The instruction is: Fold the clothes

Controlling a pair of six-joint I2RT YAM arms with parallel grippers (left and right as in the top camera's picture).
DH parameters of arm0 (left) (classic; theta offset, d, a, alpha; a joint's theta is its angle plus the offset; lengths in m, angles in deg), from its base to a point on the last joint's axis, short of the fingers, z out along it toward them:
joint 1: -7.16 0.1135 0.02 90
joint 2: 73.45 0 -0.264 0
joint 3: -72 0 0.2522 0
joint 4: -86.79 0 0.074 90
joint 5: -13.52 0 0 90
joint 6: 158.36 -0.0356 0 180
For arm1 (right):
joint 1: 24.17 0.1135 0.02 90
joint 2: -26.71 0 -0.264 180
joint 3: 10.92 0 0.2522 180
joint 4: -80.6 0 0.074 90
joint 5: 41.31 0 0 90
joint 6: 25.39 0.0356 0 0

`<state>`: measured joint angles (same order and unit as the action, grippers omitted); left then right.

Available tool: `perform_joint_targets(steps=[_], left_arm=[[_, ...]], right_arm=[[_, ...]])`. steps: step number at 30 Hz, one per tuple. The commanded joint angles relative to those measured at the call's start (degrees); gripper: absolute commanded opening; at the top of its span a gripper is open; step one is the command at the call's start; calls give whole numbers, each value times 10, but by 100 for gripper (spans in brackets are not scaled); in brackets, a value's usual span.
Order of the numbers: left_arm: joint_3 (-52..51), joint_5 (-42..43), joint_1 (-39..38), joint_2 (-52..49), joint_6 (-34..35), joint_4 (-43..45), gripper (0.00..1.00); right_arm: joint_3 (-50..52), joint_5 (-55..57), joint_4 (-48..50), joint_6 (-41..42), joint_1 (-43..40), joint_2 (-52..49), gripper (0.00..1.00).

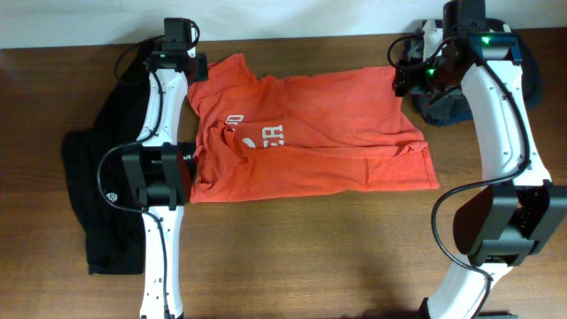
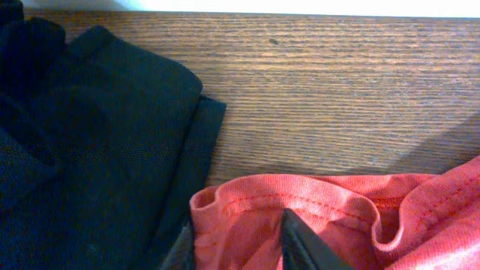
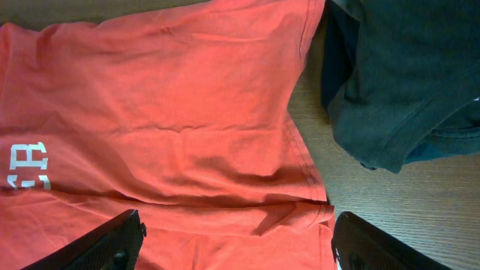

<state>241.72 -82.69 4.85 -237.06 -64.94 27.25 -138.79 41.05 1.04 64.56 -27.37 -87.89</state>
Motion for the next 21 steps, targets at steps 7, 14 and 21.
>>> perform_joint_targets(steps=[7,14,21], left_arm=[[9,3,0,-9,-4,1,2],[99,4,0,-8,-2,-55,1],[240,10,-6,15,-2,-217,1]], right_arm=[[-12,-3,0,-2,3,-2,86],[-12,-3,5,-2,3,-2,86],[-12,-3,64,-2,3,-11,85]])
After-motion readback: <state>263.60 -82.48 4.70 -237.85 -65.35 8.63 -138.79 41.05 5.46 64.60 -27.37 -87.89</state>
